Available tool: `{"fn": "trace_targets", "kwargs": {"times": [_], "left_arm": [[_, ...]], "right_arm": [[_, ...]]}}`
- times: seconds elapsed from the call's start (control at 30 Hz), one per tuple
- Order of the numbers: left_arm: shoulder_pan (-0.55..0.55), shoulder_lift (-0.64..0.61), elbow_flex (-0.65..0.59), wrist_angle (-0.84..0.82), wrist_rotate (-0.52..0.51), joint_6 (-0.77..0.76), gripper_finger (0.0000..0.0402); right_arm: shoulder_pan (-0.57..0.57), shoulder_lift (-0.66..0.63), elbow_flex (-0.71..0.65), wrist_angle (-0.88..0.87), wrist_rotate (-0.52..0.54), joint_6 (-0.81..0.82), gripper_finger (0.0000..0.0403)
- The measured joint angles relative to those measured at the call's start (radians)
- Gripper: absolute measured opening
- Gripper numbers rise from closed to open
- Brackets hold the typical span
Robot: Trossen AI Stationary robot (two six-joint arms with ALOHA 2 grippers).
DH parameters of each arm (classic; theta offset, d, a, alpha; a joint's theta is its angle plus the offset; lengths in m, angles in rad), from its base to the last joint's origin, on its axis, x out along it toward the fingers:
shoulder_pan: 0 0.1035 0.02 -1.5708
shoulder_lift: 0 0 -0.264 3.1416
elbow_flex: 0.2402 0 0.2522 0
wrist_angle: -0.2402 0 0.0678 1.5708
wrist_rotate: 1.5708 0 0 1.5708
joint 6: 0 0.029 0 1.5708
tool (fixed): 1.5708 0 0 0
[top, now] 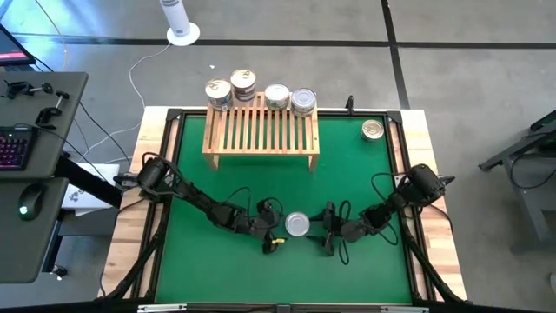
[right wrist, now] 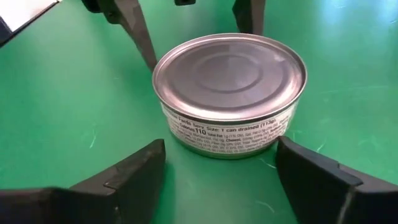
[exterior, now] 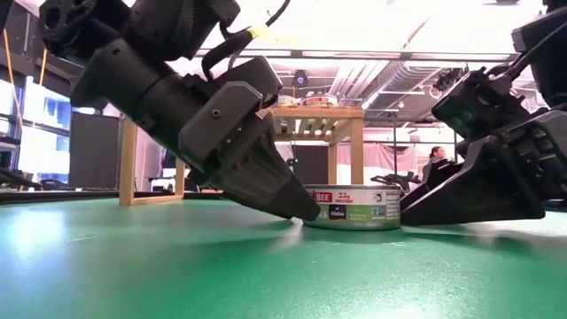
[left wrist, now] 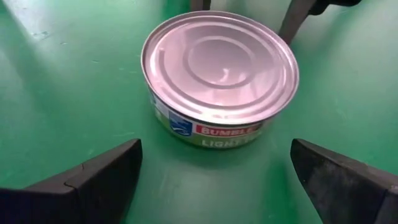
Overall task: Stack canned seafood by type on shelf
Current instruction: Put the green white tuna can on the shelf
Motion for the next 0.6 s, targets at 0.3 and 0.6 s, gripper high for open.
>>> {"fn": "trace_targets", "kwargs": {"times": [0.3, 0.6], "left_arm": [[0.009, 0.0, 0.0, 0.009, 0.002, 0.023, 0.0397], [0.048, 0.0, 0.0, 0.016, 0.022, 0.066, 0.0397]], "right_arm": [[-0.056, -0.058, -0.002, -0.06, -0.085, -0.083, 0.038], [-0.12, -0.061, 0.062, -0.082, -0.126, -0.211, 0.0394]]}}
